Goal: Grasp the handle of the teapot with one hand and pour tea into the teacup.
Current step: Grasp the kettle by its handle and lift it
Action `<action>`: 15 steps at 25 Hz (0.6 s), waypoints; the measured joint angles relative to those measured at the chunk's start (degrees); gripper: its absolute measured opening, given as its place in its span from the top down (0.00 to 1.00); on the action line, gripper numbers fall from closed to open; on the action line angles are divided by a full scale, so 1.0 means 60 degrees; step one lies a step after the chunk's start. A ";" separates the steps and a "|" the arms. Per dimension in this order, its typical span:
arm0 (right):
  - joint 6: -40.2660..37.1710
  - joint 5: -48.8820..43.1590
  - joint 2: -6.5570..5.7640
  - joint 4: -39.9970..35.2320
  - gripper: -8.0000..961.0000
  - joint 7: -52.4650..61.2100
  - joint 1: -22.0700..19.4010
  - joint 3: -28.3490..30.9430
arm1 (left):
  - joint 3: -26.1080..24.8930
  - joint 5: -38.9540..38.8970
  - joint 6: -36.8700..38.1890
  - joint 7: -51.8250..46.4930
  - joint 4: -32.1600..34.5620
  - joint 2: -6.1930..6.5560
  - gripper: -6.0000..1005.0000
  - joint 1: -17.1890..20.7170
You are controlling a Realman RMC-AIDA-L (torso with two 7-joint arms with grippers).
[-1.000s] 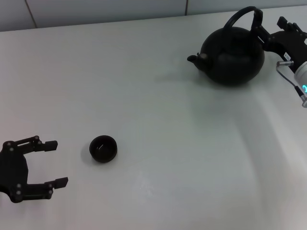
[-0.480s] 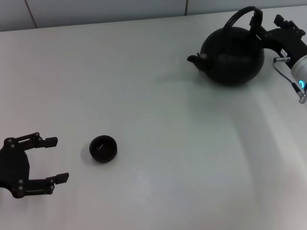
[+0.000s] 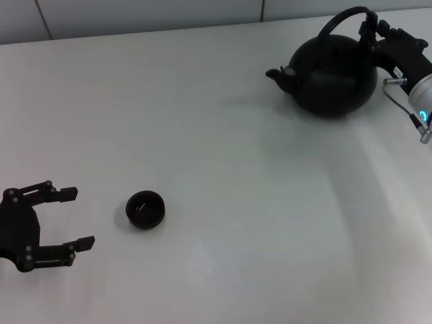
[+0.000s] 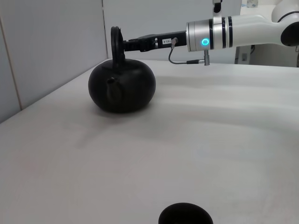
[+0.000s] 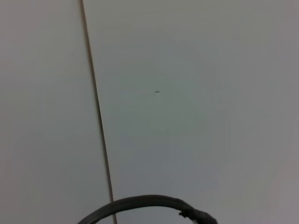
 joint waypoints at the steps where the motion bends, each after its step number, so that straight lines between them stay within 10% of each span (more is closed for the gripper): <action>1: 0.0000 0.0000 0.0000 0.0000 0.54 0.0000 0.0000 0.0000 | 0.0000 0.0000 0.0000 0.0002 0.0000 0.0000 0.16 0.0000; 8: -0.0027 0.0021 0.0010 -0.0009 0.86 -0.0051 -0.0015 0.0036 | -0.0407 -0.0064 0.0035 0.0086 0.0210 -0.0040 0.16 0.0061; 15: -0.0040 0.0032 0.0019 0.0020 0.87 -0.0096 -0.0023 -0.0013 | -0.0410 0.0001 0.0101 0.0093 0.0247 -0.0008 0.16 0.0071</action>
